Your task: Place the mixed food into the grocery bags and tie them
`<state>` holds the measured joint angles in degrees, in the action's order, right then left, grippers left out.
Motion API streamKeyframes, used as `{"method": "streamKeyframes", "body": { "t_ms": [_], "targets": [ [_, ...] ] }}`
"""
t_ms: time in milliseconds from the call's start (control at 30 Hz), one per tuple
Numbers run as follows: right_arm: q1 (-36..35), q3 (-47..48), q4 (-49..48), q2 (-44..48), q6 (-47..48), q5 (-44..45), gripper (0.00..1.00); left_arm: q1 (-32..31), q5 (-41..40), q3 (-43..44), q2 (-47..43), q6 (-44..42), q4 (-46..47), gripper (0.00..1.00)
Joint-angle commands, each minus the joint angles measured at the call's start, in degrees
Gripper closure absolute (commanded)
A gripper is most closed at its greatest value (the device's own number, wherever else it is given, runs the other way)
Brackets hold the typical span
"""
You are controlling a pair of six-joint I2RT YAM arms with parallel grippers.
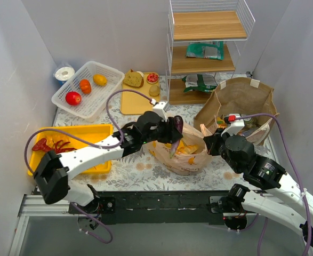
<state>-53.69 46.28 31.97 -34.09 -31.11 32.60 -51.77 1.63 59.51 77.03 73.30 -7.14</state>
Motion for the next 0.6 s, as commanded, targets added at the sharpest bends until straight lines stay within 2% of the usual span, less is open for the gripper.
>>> {"method": "streamKeyframes", "body": {
  "t_ms": [0,67,133,267,433,567],
  "targets": [
    [0.1,2.0,-0.8,0.5,-0.2,0.5,0.99,-3.2,-6.3,-0.3,3.5,3.8,12.5,0.94],
    [0.0,1.9,-0.9,0.5,-0.4,0.3,0.99,-3.5,-4.0,0.5,6.2,3.6,13.6,0.91],
    [0.0,1.9,-0.8,0.4,-0.5,0.0,0.99,-4.0,-5.1,1.1,7.2,3.8,13.9,0.92],
    [0.0,0.5,-1.7,0.7,-0.7,-0.1,0.99,-4.9,-10.9,-3.7,5.1,3.8,21.5,0.93],
    [0.0,-0.1,-2.3,-0.2,-0.8,-1.0,0.99,-4.9,-19.2,-2.6,5.3,5.2,23.7,0.92],
    [0.0,0.1,-2.7,-0.6,-0.9,-1.3,0.99,-5.3,-23.2,-6.4,6.4,12.3,25.0,0.91]
  ]
}}
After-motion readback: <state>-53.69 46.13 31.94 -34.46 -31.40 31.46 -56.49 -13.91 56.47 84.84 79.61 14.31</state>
